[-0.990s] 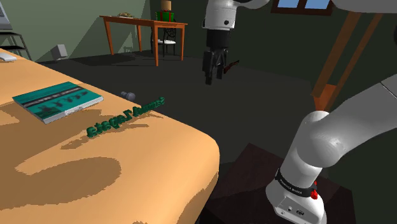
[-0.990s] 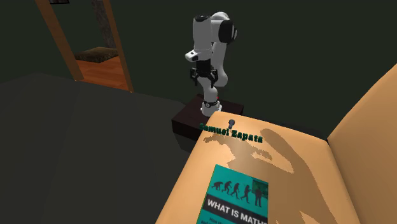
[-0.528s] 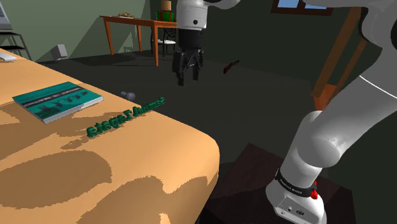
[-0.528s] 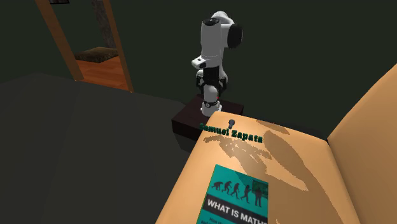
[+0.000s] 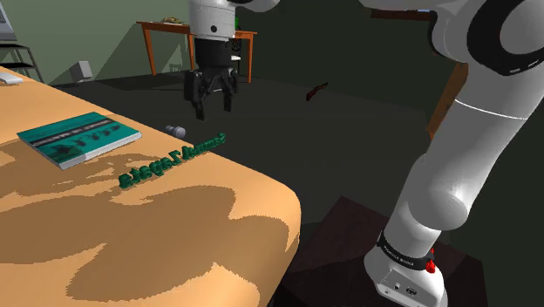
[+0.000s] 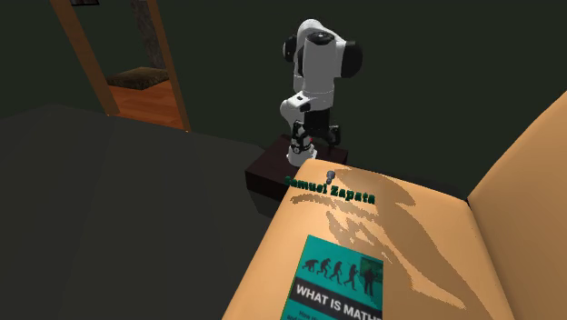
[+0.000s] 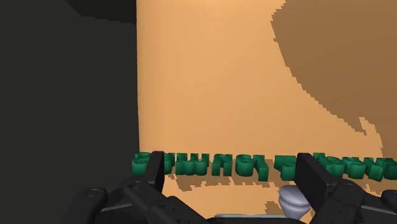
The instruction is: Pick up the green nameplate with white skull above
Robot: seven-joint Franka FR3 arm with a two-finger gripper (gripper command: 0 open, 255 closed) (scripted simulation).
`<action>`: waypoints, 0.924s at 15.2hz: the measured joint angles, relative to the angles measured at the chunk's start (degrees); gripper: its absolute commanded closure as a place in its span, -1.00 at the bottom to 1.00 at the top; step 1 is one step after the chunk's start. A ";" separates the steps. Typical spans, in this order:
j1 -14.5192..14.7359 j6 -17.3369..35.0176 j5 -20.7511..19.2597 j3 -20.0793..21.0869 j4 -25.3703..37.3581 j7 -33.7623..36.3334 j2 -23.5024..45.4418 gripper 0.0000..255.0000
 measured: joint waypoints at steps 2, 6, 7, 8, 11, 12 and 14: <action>0.96 -0.90 -1.84 1.18 5.53 2.46 4.57 -1.00; 4.28 -2.68 -6.80 2.94 18.07 7.45 15.60 -1.00; 5.32 -3.58 -7.92 3.16 21.35 8.47 18.05 -1.00; 5.60 -3.35 -8.29 3.17 21.93 8.74 18.85 -1.00; 5.80 -1.55 -8.57 3.16 20.71 9.10 19.41 -1.00; 5.68 -0.81 -8.55 3.11 19.95 9.01 19.38 -1.00; 5.56 0.87 -8.51 3.08 18.18 9.01 19.29 -1.00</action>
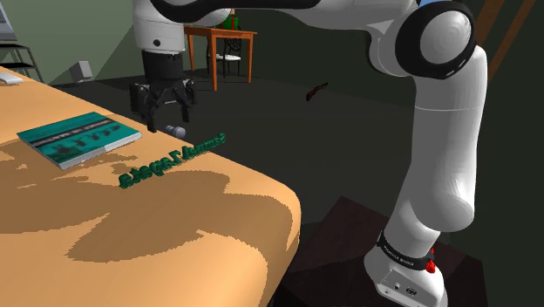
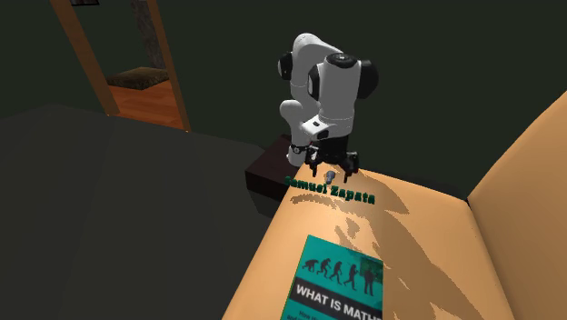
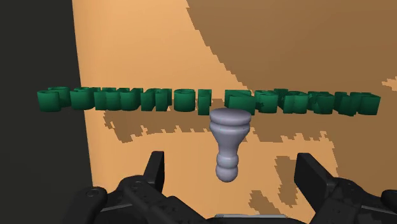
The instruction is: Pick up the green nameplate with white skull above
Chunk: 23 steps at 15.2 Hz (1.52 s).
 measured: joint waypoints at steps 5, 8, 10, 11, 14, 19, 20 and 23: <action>-0.10 1.49 0.07 -0.01 -1.65 0.03 -0.20 1.00; -0.11 1.57 0.07 -0.01 -1.73 0.04 -0.23 1.00; -0.11 1.58 0.07 -0.02 -1.73 0.04 -0.23 1.00; -0.11 1.59 0.07 -0.02 -1.74 0.04 -0.24 1.00; -0.07 0.49 0.10 0.01 -0.71 0.00 -0.27 1.00; 0.66 -3.76 -0.51 0.09 4.89 0.30 1.15 1.00; 0.76 -4.60 -0.57 0.11 5.85 0.33 1.30 1.00; 1.25 -7.18 -0.93 0.17 9.20 0.51 2.08 1.00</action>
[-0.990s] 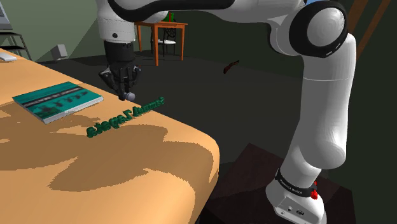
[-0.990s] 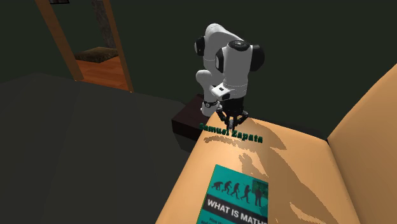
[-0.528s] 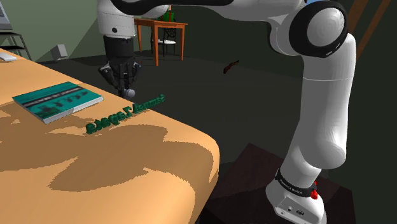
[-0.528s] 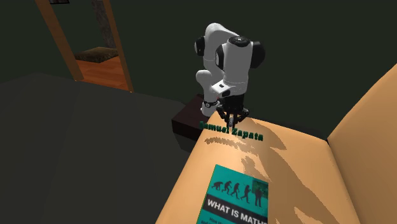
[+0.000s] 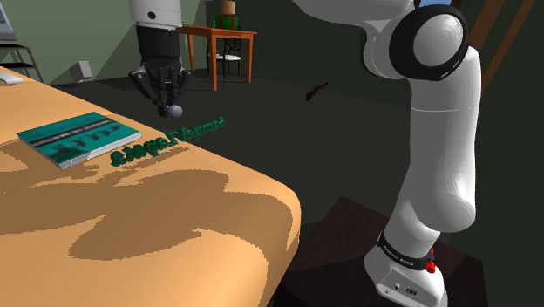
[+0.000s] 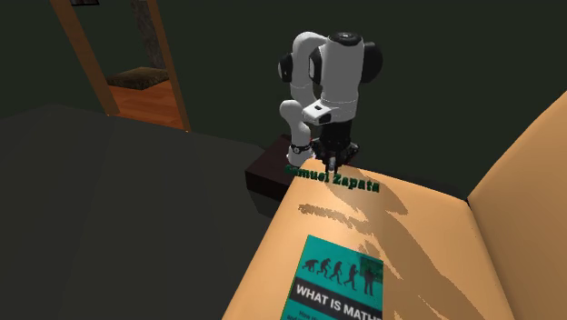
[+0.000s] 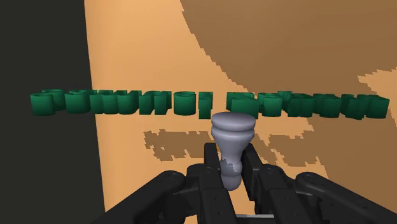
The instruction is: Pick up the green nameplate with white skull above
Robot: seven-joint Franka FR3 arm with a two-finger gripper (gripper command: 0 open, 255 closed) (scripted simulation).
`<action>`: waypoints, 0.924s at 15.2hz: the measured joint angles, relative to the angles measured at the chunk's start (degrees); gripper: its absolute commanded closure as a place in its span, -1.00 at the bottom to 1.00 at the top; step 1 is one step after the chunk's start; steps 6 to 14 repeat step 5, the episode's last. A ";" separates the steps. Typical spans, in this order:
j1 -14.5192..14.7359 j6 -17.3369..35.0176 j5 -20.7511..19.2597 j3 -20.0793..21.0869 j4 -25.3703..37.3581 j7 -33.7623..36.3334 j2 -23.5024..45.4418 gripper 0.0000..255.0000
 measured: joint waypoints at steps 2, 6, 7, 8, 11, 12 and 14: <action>0.48 -2.08 -0.34 0.05 2.81 0.19 0.77 1.00; 1.14 -4.80 -0.88 0.07 6.65 0.36 1.95 1.00; 1.14 -4.80 -0.88 0.07 6.65 0.36 1.95 1.00; 1.14 -4.80 -0.88 0.07 6.65 0.36 1.95 1.00; 1.14 -4.80 -0.88 0.07 6.65 0.36 1.95 1.00; 1.14 -4.80 -0.88 0.07 6.65 0.36 1.95 1.00; 1.14 -4.80 -0.88 0.07 6.65 0.36 1.95 1.00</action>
